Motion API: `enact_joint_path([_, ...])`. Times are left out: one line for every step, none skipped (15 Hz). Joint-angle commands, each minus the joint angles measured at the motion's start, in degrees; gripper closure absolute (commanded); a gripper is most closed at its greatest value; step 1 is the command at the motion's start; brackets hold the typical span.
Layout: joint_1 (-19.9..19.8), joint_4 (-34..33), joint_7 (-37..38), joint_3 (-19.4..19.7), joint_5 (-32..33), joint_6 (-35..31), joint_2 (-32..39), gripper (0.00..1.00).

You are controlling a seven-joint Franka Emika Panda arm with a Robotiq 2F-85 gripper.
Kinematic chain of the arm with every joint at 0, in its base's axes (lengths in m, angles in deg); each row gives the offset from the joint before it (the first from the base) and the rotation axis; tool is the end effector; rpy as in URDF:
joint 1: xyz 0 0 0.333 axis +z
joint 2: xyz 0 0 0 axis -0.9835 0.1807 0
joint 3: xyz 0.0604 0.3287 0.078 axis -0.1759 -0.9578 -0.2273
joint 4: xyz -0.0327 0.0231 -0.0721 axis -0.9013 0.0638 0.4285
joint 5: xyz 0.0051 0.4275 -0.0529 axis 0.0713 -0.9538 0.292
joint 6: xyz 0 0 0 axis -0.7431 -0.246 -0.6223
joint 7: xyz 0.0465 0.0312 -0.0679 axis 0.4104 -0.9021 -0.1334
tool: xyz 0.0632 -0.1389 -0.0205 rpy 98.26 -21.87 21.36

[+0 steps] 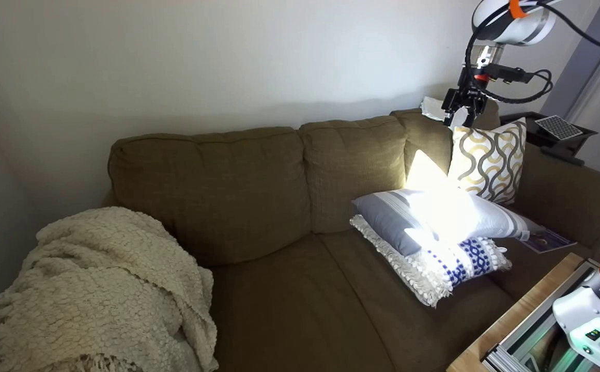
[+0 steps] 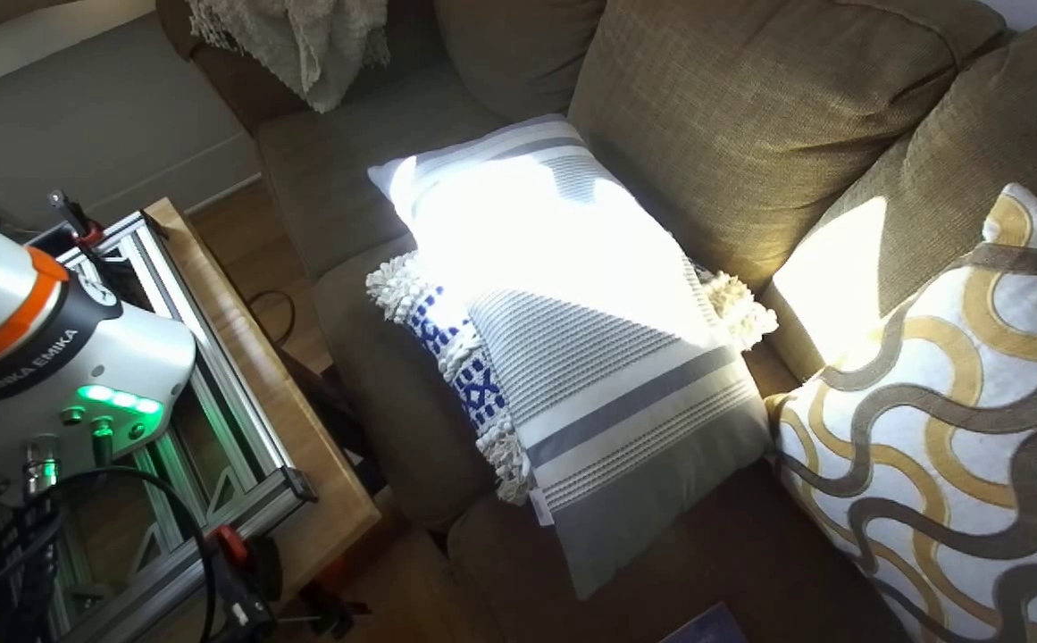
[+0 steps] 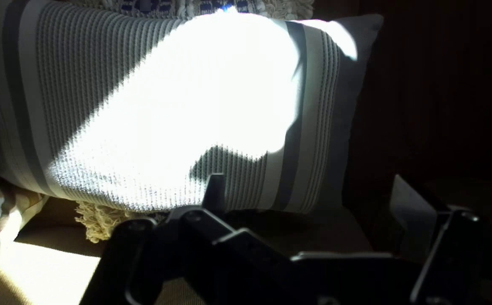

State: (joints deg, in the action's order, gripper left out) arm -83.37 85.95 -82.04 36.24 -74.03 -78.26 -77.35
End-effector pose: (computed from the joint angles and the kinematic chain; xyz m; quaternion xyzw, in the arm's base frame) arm 0.5402 -0.1199 0.3798 -0.9931 0.0684 0.0653 0.0690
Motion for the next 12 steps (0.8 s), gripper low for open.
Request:
enact_joint_path([-1.2, -1.2, -0.1, -1.2, -0.1, 0.2, 1.5, 0.00])
enact_joint_path([-1.3, -1.9, -0.2, -1.3, -0.2, 0.3, 2.3, 0.00])
enact_joint_path([-1.3, -2.2, -0.3, -1.3, -0.2, 0.5, 2.4, 0.00])
enact_joint_path([-1.3, -2.4, -0.3, -1.3, -0.2, 0.7, 2.4, 0.00])
enact_joint_path([-1.3, -2.5, -0.3, -1.2, -0.2, 1.1, 2.2, 0.00])
enact_joint_path([-1.3, -2.6, -0.3, -1.2, -0.3, 1.2, 2.1, 0.00])
enact_joint_path([-1.3, -2.6, -0.3, -1.2, -0.3, 1.2, 2.1, 0.00])
enact_joint_path([-1.3, -2.6, -0.3, -1.2, -0.3, 1.2, 2.1, 0.00])
enact_joint_path([-1.3, -2.6, -0.3, -1.2, -0.3, 1.2, 2.1, 0.00])
enact_joint_path([-1.3, -2.6, -0.3, -1.2, -0.3, 1.2, 2.1, 0.00])
enact_joint_path([-1.3, -2.6, -0.3, -1.2, -0.3, 1.2, 2.1, 0.00])
enact_joint_path([-1.3, -2.6, -0.3, -1.2, -0.3, 1.2, 2.1, 0.00])
